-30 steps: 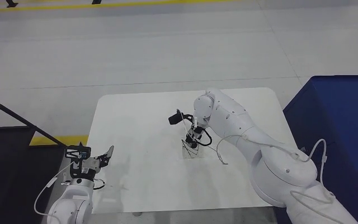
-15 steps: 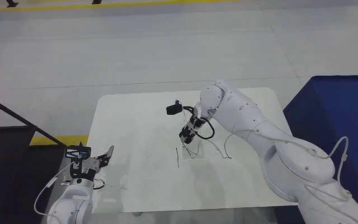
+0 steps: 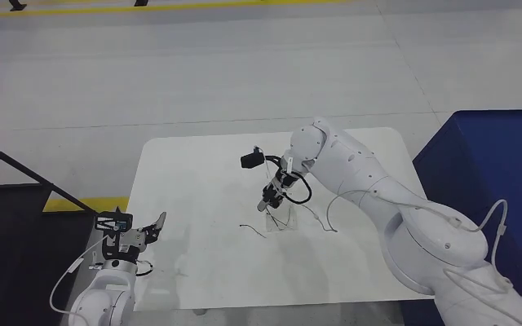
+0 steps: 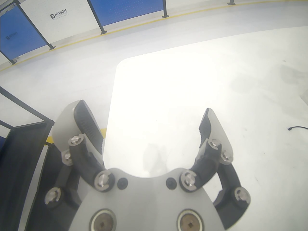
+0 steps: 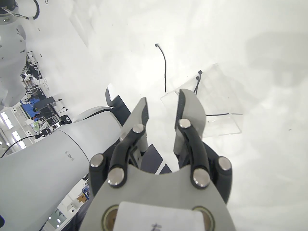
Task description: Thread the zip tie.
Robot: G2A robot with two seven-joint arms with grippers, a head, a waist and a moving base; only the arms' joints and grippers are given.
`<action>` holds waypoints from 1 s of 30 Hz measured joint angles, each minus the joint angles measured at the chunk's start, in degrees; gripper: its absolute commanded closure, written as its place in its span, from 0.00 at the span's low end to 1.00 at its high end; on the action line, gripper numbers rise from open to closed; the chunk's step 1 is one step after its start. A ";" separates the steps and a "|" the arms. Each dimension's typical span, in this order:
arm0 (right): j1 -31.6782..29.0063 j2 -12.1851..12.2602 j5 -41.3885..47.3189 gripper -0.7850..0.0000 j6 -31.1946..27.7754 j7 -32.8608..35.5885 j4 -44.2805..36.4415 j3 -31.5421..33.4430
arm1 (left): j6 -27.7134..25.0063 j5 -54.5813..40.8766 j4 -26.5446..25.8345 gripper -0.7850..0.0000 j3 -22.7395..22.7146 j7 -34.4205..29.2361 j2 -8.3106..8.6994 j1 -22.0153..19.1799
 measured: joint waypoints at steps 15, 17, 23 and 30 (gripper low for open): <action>-2.93 -4.92 -10.32 0.33 4.31 4.50 -6.38 -0.50 | 0.00 0.00 0.00 0.00 0.00 0.00 0.00 0.00; -3.45 -5.52 -11.34 0.40 3.55 3.75 -5.27 -0.50 | 0.00 0.00 0.00 0.00 0.00 0.00 0.00 0.00; -4.73 -6.37 -8.47 0.55 1.09 1.31 -4.38 -0.51 | 0.00 0.00 0.00 0.00 0.00 0.00 0.00 0.00; -3.73 -4.95 -5.22 0.67 0.69 0.90 -2.45 -0.51 | 0.00 0.00 0.00 0.00 0.00 0.00 0.00 0.00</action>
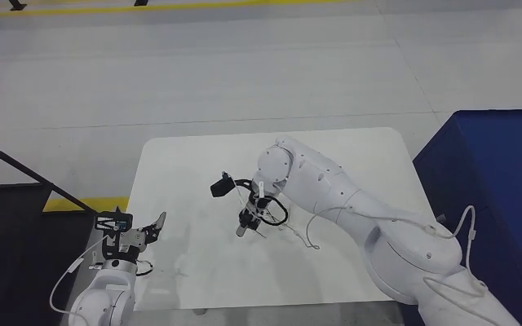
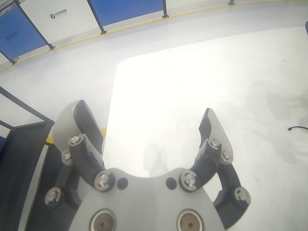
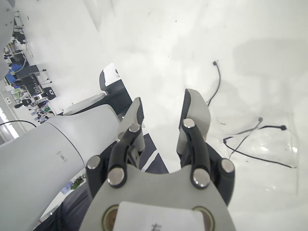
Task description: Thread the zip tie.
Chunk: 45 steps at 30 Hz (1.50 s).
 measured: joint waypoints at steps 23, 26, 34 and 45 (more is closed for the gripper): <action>-1.45 -5.51 -10.82 0.66 -1.40 -1.43 13.16 0.00 | 0.00 0.00 0.00 0.00 0.00 0.00 0.00 0.00; -1.73 -6.35 -10.90 0.68 -2.05 -2.08 13.69 0.00 | 0.00 0.00 0.00 0.00 0.00 0.00 0.00 0.00; -2.27 -8.41 -11.65 0.70 -3.05 -3.09 15.38 0.00 | 0.00 0.00 0.00 0.00 0.00 0.00 0.00 0.00; -2.27 -11.27 -14.87 0.74 -3.09 -3.13 19.35 0.00 | 0.00 0.00 0.00 0.00 0.00 0.00 0.00 0.00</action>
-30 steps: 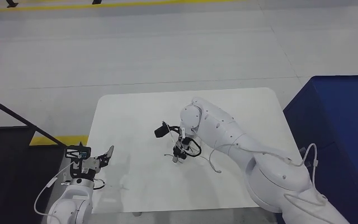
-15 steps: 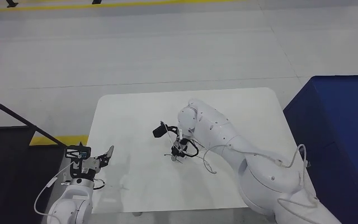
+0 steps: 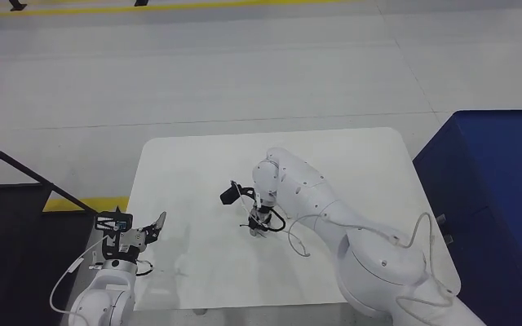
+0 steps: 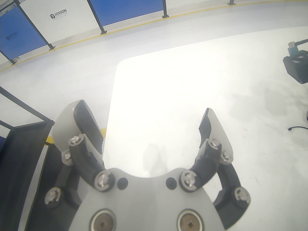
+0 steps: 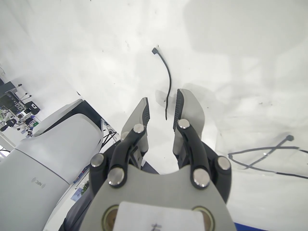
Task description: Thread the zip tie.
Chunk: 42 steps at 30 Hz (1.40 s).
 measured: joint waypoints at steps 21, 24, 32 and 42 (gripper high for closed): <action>-0.65 -2.20 0.77 0.95 0.67 0.67 4.61 0.81 | 0.00 0.00 0.00 0.00 0.00 0.00 0.00 0.00; -0.61 -2.32 1.29 1.00 0.78 0.75 5.27 1.42 | 0.00 0.00 0.00 0.00 0.00 0.00 0.00 0.00; 0.52 -1.47 5.27 1.00 0.83 0.85 4.19 3.62 | 0.00 0.00 0.00 0.00 0.00 0.00 0.00 0.00; 2.05 0.99 8.45 0.45 3.14 3.15 1.71 3.65 | 0.00 0.00 0.00 0.00 0.00 0.00 0.00 0.00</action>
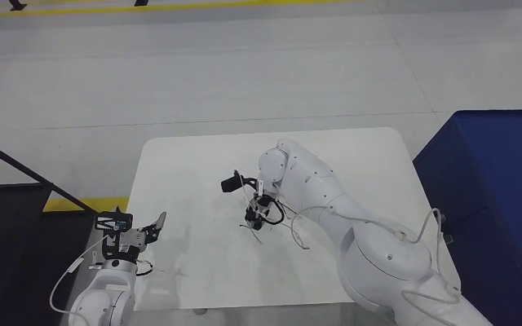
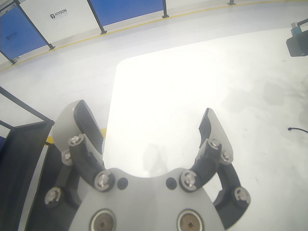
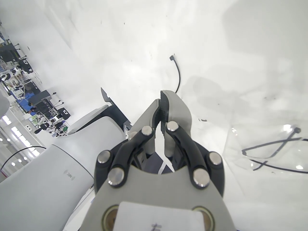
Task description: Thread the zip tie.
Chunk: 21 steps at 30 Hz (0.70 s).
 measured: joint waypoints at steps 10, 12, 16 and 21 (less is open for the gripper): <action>-0.27 0.03 0.76 0.00 -0.03 -0.03 -0.35 0.43 | 0.00 0.00 0.00 0.00 0.00 0.00 0.00 0.00; -0.92 0.44 2.22 0.00 -0.10 -0.09 -2.93 0.90 | 0.00 0.00 0.00 0.00 0.00 0.00 0.00 0.00; 0.45 0.64 -2.38 0.00 3.68 1.62 -6.49 -0.62 | 0.00 0.00 0.00 0.00 0.00 0.00 0.00 0.00; 0.11 -0.34 -8.92 0.18 10.86 2.08 -10.06 -2.92 | 0.00 0.00 0.00 0.00 0.00 0.00 0.00 0.00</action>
